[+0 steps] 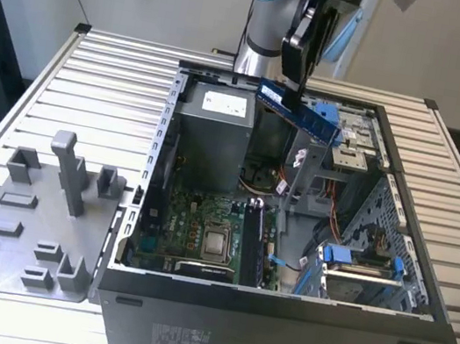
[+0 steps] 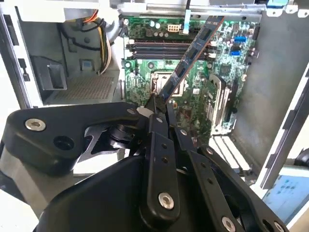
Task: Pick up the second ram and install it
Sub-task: 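Insert the second ram into the second slot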
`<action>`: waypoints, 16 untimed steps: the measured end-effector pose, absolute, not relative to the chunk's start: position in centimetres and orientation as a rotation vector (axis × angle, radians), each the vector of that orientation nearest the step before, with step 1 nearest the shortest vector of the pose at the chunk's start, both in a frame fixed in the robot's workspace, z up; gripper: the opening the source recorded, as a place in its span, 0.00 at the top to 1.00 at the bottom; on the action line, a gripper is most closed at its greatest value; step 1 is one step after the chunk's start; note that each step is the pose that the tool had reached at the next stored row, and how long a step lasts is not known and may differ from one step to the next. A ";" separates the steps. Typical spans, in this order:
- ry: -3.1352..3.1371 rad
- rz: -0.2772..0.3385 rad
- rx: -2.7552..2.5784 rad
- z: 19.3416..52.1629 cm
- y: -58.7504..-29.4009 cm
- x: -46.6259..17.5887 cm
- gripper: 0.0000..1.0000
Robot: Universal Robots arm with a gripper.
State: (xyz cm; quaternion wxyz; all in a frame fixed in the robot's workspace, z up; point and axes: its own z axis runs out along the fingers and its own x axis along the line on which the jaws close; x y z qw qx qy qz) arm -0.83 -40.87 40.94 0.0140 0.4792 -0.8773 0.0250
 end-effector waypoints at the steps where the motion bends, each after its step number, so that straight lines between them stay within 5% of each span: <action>1: -2.745 0.077 1.466 40.9 -40.9 -0.8 0.86; 16: -2.913 0.070 1.077 40.7 -40.9 -0.8 0.86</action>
